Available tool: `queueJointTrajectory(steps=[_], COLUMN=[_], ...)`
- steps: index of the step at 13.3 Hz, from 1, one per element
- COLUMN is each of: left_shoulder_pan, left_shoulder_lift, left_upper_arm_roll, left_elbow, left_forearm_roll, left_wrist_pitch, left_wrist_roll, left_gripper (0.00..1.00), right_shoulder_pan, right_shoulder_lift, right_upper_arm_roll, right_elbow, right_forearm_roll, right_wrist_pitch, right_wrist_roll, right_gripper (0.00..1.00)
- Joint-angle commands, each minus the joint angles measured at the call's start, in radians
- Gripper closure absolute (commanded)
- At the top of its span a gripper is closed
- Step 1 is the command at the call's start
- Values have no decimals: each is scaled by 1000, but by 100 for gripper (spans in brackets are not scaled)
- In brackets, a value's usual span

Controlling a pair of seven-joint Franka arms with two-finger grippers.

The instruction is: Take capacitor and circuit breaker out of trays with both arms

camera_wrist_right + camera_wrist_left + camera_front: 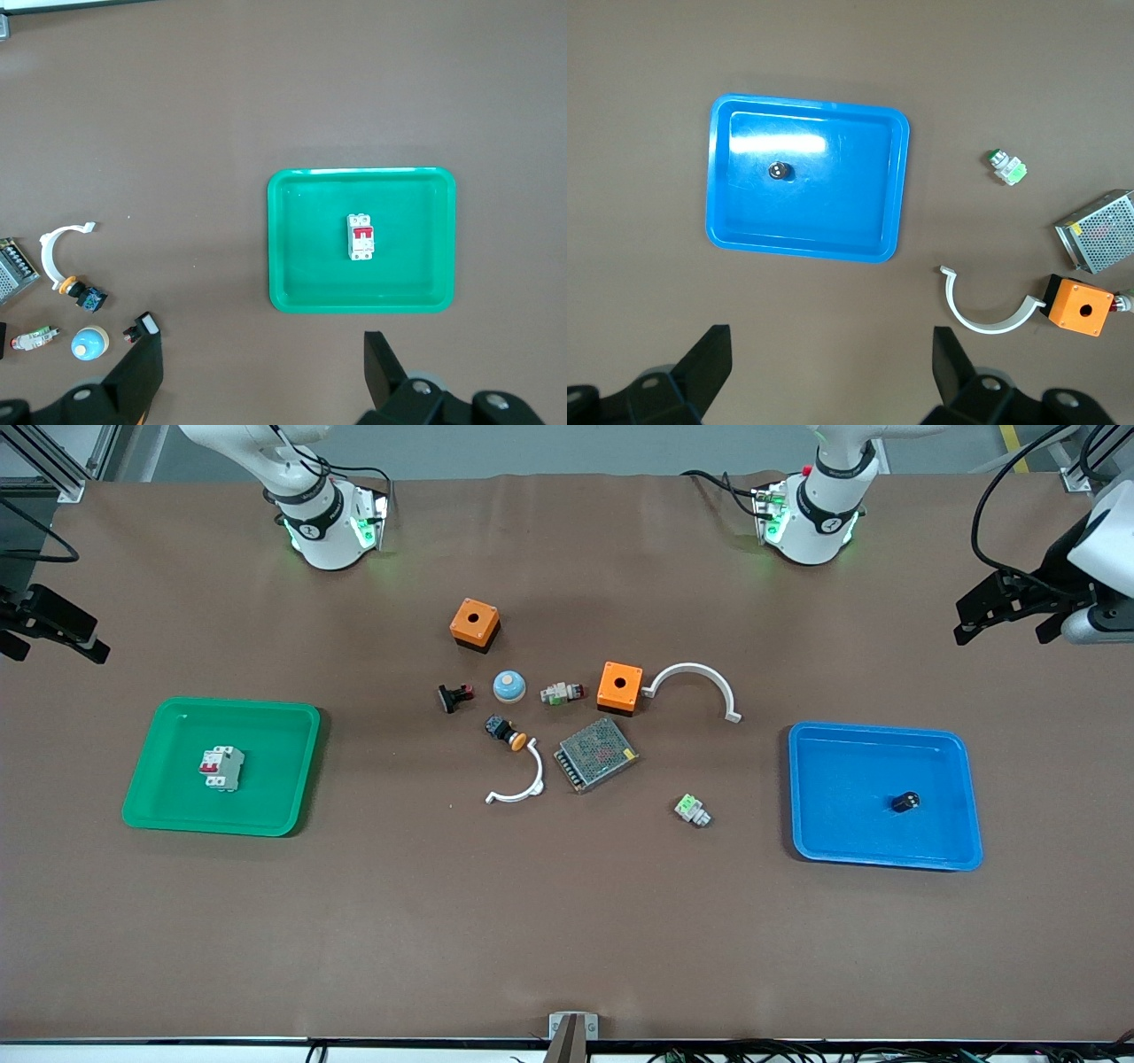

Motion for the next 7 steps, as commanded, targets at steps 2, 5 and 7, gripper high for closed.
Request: queueJointTrajectory(steps=[2, 5, 7], left_shoulder_pan=[28, 31, 35], left_shoulder_lift=[47, 71, 112], left_upper_arm_roll=[2, 3, 3], left_elbow=[38, 38, 38], left_forearm_roll=[-10, -7, 22], left_wrist_pitch=[-22, -24, -13], left_wrist_roll=[11, -1, -8], left_gripper=[0, 0, 0], right_shoulder_pan=[-8, -34, -47], right_shoulder_lift=[-26, -8, 8], right_upper_arm_roll=[10, 2, 2], right_elbow=[-22, -22, -23], right_forearm_roll=[-69, -68, -66], right_wrist_pitch=[-6, -5, 5], right_wrist_roll=[14, 18, 18], right_gripper=[0, 0, 0])
